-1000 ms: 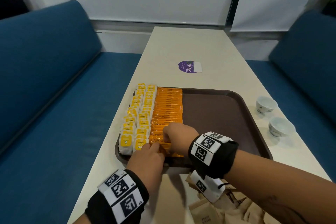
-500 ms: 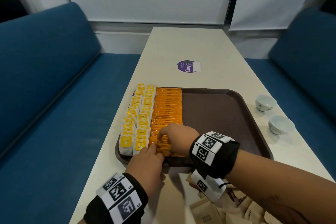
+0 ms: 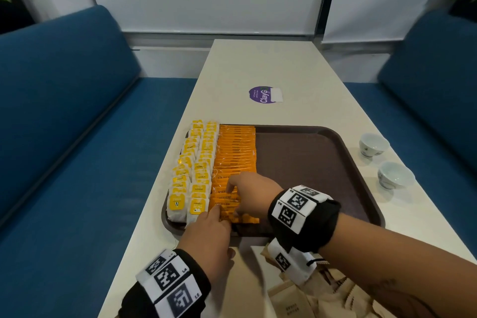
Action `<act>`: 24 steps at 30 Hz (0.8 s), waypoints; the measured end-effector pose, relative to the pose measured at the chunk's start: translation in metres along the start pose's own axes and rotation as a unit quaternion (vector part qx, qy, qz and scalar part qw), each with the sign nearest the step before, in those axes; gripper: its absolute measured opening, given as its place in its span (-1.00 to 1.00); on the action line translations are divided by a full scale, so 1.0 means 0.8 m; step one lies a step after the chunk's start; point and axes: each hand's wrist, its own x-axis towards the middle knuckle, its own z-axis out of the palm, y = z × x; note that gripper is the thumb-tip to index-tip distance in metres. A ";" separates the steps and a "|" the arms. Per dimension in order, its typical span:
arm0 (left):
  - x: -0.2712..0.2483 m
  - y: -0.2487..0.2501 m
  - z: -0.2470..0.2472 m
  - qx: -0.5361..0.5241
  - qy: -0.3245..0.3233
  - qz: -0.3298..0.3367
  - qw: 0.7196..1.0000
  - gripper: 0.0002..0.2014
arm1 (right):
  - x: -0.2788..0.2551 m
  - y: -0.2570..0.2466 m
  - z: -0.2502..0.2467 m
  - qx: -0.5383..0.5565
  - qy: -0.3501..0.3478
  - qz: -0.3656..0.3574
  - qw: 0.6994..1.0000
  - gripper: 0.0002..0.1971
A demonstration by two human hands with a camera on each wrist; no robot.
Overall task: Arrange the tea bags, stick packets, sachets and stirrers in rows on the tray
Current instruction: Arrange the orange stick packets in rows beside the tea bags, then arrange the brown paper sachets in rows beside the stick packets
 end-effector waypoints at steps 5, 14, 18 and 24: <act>-0.003 -0.001 0.001 -0.009 0.008 0.005 1.000 -0.54 | -0.035 0.017 -0.046 0.144 0.093 0.015 0.985 -0.62; -0.034 0.014 -0.016 -0.096 0.073 0.097 0.988 -0.50 | -0.186 0.071 -0.085 0.258 0.247 0.049 0.933 -0.77; -0.052 0.046 -0.012 -0.098 0.025 0.182 0.978 -0.39 | -0.242 0.093 -0.044 0.248 0.227 0.104 0.936 -0.69; -0.075 0.089 0.011 -0.049 -0.038 0.229 0.971 -0.06 | -0.304 0.097 0.026 0.163 0.145 0.171 0.961 -0.33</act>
